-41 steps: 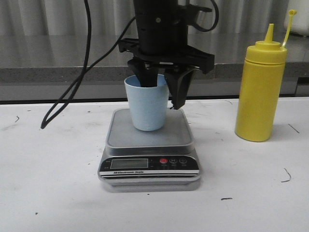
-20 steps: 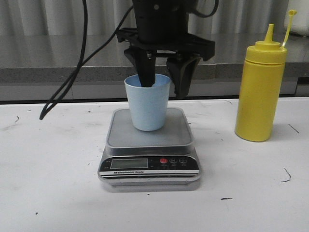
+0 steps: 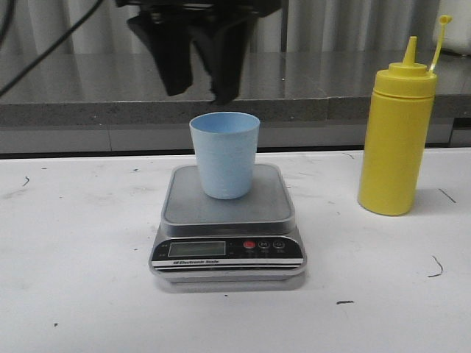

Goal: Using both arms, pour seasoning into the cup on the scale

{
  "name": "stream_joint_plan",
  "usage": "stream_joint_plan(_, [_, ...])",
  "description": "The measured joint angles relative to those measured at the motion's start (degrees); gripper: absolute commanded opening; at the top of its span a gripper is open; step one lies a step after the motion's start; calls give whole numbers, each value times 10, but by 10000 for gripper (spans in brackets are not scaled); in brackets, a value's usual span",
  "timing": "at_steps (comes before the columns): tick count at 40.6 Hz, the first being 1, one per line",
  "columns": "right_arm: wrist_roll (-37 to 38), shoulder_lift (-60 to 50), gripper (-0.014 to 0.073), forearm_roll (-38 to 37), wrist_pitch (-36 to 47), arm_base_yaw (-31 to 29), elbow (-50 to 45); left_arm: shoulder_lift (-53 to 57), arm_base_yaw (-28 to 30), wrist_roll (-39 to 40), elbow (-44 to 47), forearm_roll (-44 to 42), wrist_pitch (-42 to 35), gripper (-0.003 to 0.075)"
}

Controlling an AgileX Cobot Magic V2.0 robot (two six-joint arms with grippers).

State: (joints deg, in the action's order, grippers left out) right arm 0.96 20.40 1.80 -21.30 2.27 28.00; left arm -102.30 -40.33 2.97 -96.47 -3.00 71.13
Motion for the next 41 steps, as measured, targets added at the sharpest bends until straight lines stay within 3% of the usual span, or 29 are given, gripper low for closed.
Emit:
stream_joint_plan(13, [0,0,602,0,0,0,0,186,76,0,189,1,-57,-21])
stream_joint_plan(41, [0,0,602,1,0,0,0,685,323,30,620,2,-346,-20])
